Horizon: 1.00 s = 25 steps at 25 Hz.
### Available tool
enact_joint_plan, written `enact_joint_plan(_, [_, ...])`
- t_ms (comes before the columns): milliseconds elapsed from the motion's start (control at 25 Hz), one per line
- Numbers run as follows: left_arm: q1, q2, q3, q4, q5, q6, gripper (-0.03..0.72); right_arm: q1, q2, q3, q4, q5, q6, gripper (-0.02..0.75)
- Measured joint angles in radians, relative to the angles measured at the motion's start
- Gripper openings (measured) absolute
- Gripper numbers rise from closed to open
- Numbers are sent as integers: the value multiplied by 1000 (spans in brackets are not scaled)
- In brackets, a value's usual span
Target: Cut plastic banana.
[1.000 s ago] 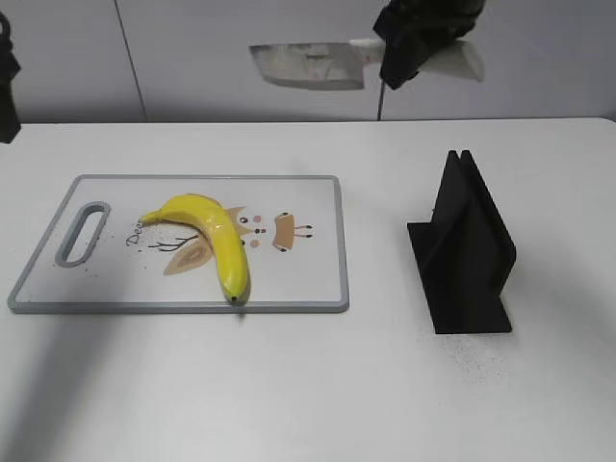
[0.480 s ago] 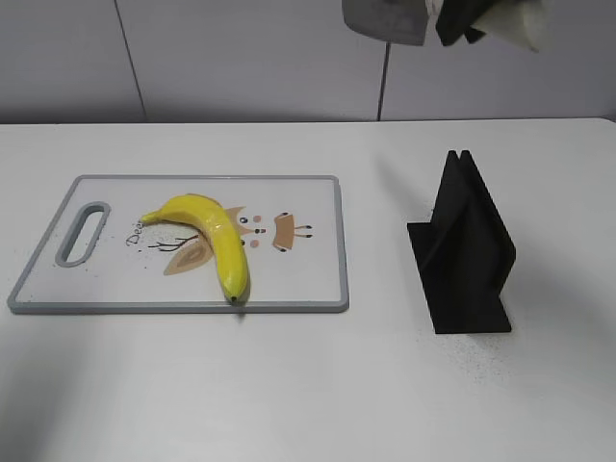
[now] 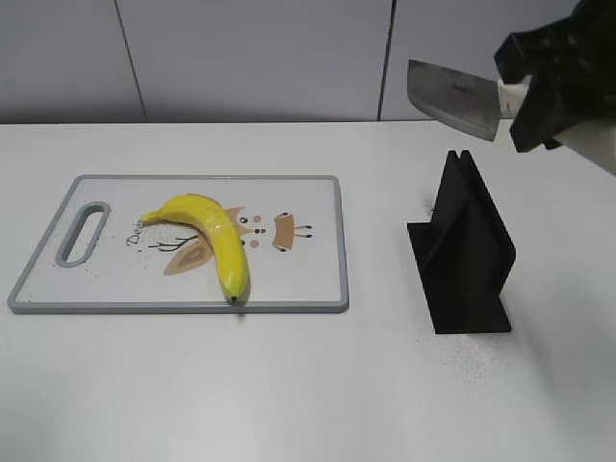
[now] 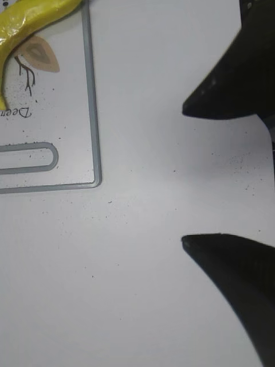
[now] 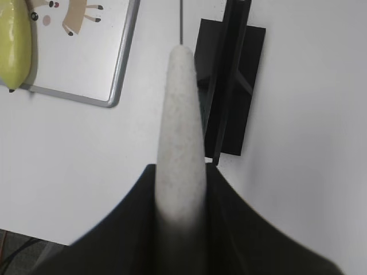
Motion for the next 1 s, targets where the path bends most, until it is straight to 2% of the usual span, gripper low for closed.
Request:
enact_joint_plan(200, [0,-198,107,0,-6,-20,590,0,-107,144,-20,-100,56,160])
enact_joint_plan(680, [0,-652,399,0,-45,-52,590,0,-228,324,-35,-212,132,160])
enact_joint_plan(1000, [0,-866,424,11,-55,-52,562,0,-231,422,-58,-290,175,160])
